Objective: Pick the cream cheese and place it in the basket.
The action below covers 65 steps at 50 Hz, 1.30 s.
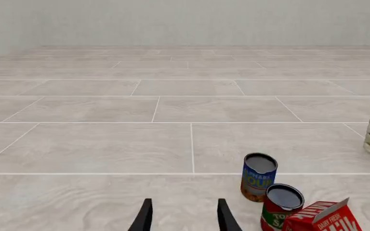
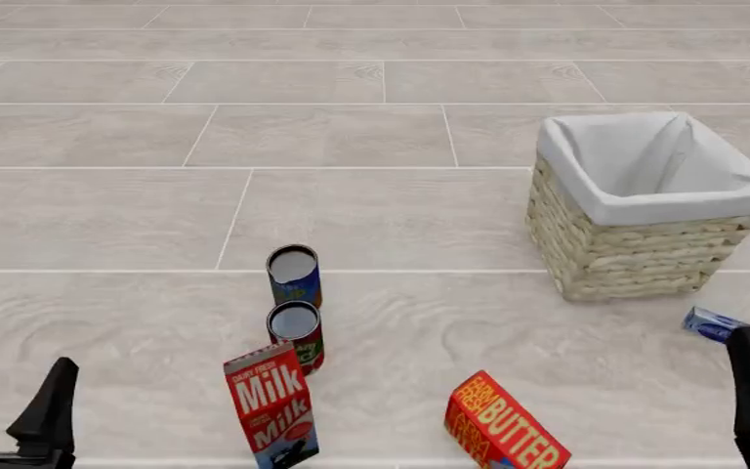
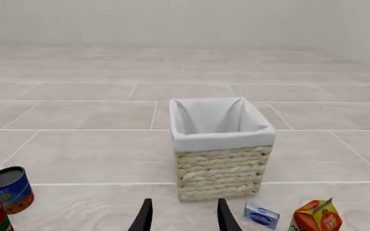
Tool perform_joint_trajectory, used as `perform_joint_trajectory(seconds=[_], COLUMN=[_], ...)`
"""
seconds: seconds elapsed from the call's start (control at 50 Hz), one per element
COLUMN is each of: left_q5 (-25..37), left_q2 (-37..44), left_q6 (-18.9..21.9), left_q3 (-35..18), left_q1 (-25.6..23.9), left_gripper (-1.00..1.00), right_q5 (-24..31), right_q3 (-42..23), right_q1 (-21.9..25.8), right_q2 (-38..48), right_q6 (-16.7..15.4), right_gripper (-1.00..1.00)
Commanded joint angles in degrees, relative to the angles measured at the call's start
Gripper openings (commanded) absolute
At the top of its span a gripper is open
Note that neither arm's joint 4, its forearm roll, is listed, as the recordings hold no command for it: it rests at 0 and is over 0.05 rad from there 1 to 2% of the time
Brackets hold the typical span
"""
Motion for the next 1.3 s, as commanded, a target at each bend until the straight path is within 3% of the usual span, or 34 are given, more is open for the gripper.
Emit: perform_joint_trajectory(seconds=[0.02,0.12,0.14,0.36,0.38,0.4,0.44,0.6,0.64,0.76,0.8,0.86,1.08,1.22,1.28,1.3], left_q5=[0.0,0.0,0.0,0.0,0.0,0.0,0.0,0.0,0.0,0.0,0.0,0.0,0.0,0.0,0.0,0.0], left_q2=[0.0,0.0,0.0,0.0,0.0,0.0,0.0,0.0,0.0,0.0,0.0,0.0,0.0,0.0,0.0,0.0], left_q6=[0.0,0.0,0.0,0.0,0.0,0.0,0.0,0.0,0.0,0.0,0.0,0.0,0.0,0.0,0.0,0.0], left_q3=[0.0,0.0,0.0,0.0,0.0,0.0,0.0,0.0,0.0,0.0,0.0,0.0,0.0,0.0,0.0,0.0], left_q1=[0.0,0.0,0.0,0.0,0.0,0.0,0.0,0.0,0.0,0.0,0.0,0.0,0.0,0.0,0.0,0.0], left_gripper=[1.00,1.00,1.00,1.00,1.00,1.00,1.00,1.00,1.00,1.00,1.00,1.00,1.00,1.00,1.00,1.00], right_q5=[6.2,11.9,13.0,19.5,19.7,20.5,20.8,30.1,32.2,36.8,37.4,39.2,41.2,40.6,40.7,40.0], right_q3=[-9.6,-16.7,-17.6,-19.9,-19.7,-19.7,-20.2,-27.0,-26.6,-30.4,-30.8,-32.9,-35.4,-37.0,-38.8,-38.4], right_q1=[1.6,0.0,-0.9,1.3,1.0,1.5,1.0,1.4,-0.1,-0.6,-1.7,-1.7,-6.0,-9.9,-10.5,-11.3], right_q2=[8.9,8.7,9.7,13.7,14.4,15.0,15.2,21.7,23.4,26.9,27.8,30.9,40.5,45.5,48.5,49.1], right_q6=[-3.6,-4.7,-7.1,-9.2,-10.0,-13.0,-14.1,-24.0,-29.3,-31.5,-34.6,-35.2,-43.4,-53.9,-54.2,-56.5], right_gripper=[1.00,1.00,1.00,1.00,1.00,1.00,1.00,1.00,1.00,1.00,1.00,1.00,1.00,1.00,1.00,1.00])
